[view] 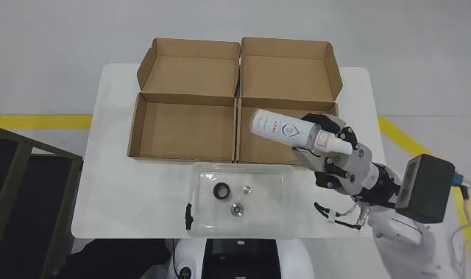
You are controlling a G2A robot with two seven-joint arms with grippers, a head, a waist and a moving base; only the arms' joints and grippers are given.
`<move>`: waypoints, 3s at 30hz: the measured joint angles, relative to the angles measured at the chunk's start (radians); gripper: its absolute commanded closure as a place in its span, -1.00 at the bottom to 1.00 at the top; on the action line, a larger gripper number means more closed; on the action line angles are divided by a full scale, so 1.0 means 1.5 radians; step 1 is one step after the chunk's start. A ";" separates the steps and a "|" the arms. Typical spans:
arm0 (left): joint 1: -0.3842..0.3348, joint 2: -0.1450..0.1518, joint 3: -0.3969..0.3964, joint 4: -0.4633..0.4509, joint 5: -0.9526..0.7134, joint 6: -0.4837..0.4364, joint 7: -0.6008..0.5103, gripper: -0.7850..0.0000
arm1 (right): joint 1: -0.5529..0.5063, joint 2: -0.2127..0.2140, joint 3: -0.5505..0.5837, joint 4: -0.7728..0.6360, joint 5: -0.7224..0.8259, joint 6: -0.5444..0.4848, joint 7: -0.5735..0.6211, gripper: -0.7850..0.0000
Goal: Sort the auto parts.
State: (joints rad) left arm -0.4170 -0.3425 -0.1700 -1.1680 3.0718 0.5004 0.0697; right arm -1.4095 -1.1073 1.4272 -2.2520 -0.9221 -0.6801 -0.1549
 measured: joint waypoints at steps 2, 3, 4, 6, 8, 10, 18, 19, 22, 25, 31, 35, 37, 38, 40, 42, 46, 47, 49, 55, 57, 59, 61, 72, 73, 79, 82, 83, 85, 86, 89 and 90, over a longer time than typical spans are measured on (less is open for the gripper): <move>0.000 0.000 0.000 0.000 0.000 0.000 0.000 -1.00 | 0.002 0.000 -0.003 0.000 -0.002 -0.004 -0.002 1.00; 0.000 0.000 0.000 0.000 0.000 0.000 0.000 -1.00 | 0.005 -0.001 -0.003 0.000 -0.004 -0.007 -0.006 1.00; 0.000 0.000 0.000 0.000 0.000 0.000 0.000 -1.00 | 0.009 -0.001 -0.004 0.001 -0.011 -0.012 -0.015 1.00; 0.000 0.000 0.000 0.000 0.000 0.000 0.000 -1.00 | 0.014 -0.002 -0.007 0.004 -0.025 -0.018 -0.029 1.00; 0.000 0.000 0.000 0.000 0.000 0.000 0.000 -1.00 | 0.015 -0.003 -0.012 0.007 -0.042 -0.020 -0.044 1.00; 0.000 0.000 0.000 0.000 0.000 0.000 0.000 -1.00 | 0.013 -0.004 -0.016 0.010 -0.060 -0.020 -0.046 1.00; 0.000 0.000 0.000 0.000 0.000 0.000 0.000 -1.00 | -0.017 -0.004 -0.054 0.039 -0.112 -0.018 -0.010 1.00; 0.000 0.000 0.000 0.000 0.000 0.000 0.000 -1.00 | -0.020 -0.004 -0.056 0.041 -0.116 -0.019 -0.006 1.00; 0.000 0.000 0.000 0.000 0.000 0.000 0.000 -1.00 | -0.032 -0.003 -0.064 0.048 -0.137 -0.018 0.010 1.00; 0.000 0.000 0.000 0.000 0.000 0.000 0.000 -1.00 | -0.041 -0.002 -0.067 0.050 -0.165 -0.009 0.036 1.00; 0.000 0.000 0.000 0.000 0.000 0.000 0.000 -1.00 | -0.045 -0.002 -0.088 0.059 -0.229 0.026 0.098 1.00; 0.000 0.000 0.000 0.000 0.000 0.000 0.000 -1.00 | -0.020 -0.004 -0.109 0.099 -0.253 0.045 0.136 1.00; 0.000 0.000 0.000 0.000 0.000 0.000 0.000 -1.00 | 0.004 -0.006 -0.121 0.127 -0.257 0.056 0.159 1.00; 0.000 0.000 0.000 0.000 0.000 0.000 0.000 -1.00 | 0.015 -0.007 -0.126 0.139 -0.258 0.060 0.170 1.00; 0.000 0.000 0.000 0.000 0.000 0.000 0.000 -1.00 | 0.040 -0.010 -0.138 0.164 -0.262 0.069 0.196 1.00; 0.000 0.000 0.000 0.000 0.000 0.000 0.000 -1.00 | 0.059 -0.012 -0.148 0.183 -0.264 0.074 0.222 1.00; 0.000 0.000 0.000 0.000 0.000 0.000 0.000 -1.00 | 0.100 -0.016 -0.163 0.224 -0.254 0.087 0.272 1.00; 0.000 0.000 0.000 0.000 0.000 0.000 0.000 -1.00 | 0.108 -0.017 -0.165 0.233 -0.251 0.090 0.281 1.00; 0.000 0.000 0.000 0.000 0.000 0.000 0.000 -1.00 | 0.125 -0.019 -0.171 0.254 -0.244 0.097 0.302 1.00; 0.000 0.000 0.000 0.000 0.000 0.000 0.000 -1.00 | 0.170 -0.025 -0.196 0.303 -0.248 0.111 0.362 1.00; 0.000 0.000 0.000 0.000 0.000 0.000 0.000 -1.00 | 0.180 -0.027 -0.206 0.314 -0.254 0.116 0.382 1.00; 0.000 0.000 0.000 0.000 0.000 0.000 0.000 -1.00 | 0.191 -0.029 -0.214 0.328 -0.245 0.120 0.394 1.00; 0.000 0.000 0.000 0.000 0.000 0.000 0.000 -1.00 | 0.200 -0.031 -0.220 0.343 -0.235 0.121 0.400 1.00; 0.000 0.000 0.000 0.000 0.000 0.000 0.000 -1.00 | 0.255 -0.044 -0.254 0.406 -0.203 0.129 0.425 0.87; 0.000 0.000 0.000 0.000 0.000 0.000 0.000 -1.00 | 0.260 -0.045 -0.258 0.413 -0.201 0.130 0.428 0.80; 0.000 0.000 0.000 0.000 0.000 0.000 0.000 -1.00 | 0.281 -0.051 -0.270 0.445 -0.187 0.138 0.432 0.03; 0.000 0.000 0.000 0.000 0.000 0.000 0.000 -1.00 | 0.285 -0.054 -0.274 0.455 -0.182 0.139 0.430 -1.00; 0.000 0.000 0.000 0.000 0.000 0.000 0.000 -1.00 | 0.286 -0.054 -0.274 0.456 -0.180 0.140 0.428 -1.00; 0.000 0.000 0.000 0.000 0.000 0.000 0.000 -1.00 | 0.284 -0.054 -0.271 0.453 -0.175 0.141 0.422 -1.00; 0.000 0.000 0.000 0.000 0.000 0.000 0.000 -1.00 | 0.282 -0.054 -0.268 0.449 -0.174 0.142 0.418 -1.00; 0.000 0.000 0.000 0.000 0.000 0.000 0.000 -1.00 | 0.272 -0.051 -0.256 0.427 -0.170 0.141 0.409 -1.00; 0.000 0.000 0.000 0.000 0.000 0.000 0.000 -1.00 | 0.267 -0.050 -0.250 0.417 -0.170 0.142 0.406 -1.00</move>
State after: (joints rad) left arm -0.4170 -0.3425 -0.1700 -1.1680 3.0718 0.5004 0.0697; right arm -1.0090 -1.1828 1.0516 -1.6261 -1.1767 -0.4676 0.4538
